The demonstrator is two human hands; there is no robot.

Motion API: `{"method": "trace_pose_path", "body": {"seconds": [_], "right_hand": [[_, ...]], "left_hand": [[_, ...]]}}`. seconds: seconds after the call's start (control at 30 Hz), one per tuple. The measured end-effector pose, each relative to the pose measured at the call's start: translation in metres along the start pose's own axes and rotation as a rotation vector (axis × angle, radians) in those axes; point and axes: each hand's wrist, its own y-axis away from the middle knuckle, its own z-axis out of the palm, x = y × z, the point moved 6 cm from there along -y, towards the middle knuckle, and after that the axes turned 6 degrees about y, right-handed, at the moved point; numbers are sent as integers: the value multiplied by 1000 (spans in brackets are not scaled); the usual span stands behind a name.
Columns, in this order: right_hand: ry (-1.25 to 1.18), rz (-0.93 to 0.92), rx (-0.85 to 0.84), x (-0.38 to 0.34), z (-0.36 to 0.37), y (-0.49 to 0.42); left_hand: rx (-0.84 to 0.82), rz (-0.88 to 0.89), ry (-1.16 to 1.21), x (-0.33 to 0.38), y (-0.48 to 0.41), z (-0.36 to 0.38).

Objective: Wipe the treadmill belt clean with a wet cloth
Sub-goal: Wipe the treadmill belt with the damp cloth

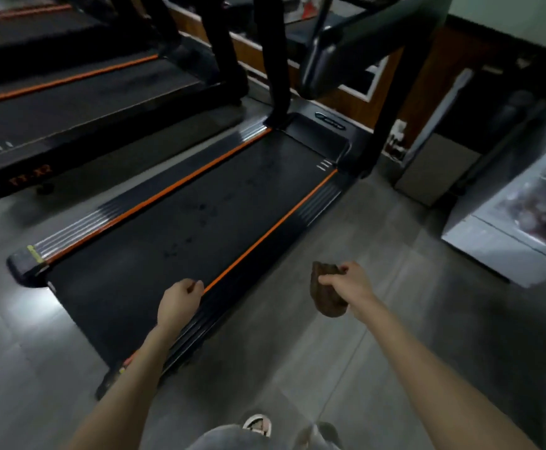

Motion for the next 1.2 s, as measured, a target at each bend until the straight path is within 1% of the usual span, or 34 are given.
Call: {"method": "trace_pose_path", "body": {"seconds": [0.17, 0.33, 0.5, 0.67, 0.87, 0.97, 1.03, 1.2], "right_hand": [[103, -77, -70, -34, -31, -104], [344, -271, -170, -81, -43, -199], [566, -451, -291, -113, -29, -285], [694, -498, -436, -113, 20, -349], [811, -491, -536, -87, 110, -437], [824, -494, -525, -80, 144, -483], [843, -512, -515, -78, 171, -525], [807, -543, -368, -89, 203, -634]], "left_hand": [[145, -47, 49, 57, -37, 31], [344, -128, 162, 94, -62, 70], [557, -233, 264, 106, -76, 126], [677, -374, 253, 75, -88, 195], [704, -561, 176, -9, -121, 276], [708, -599, 168, -38, -153, 297], [714, -619, 198, -60, -194, 311], [656, -508, 287, -73, -325, 345]]}}
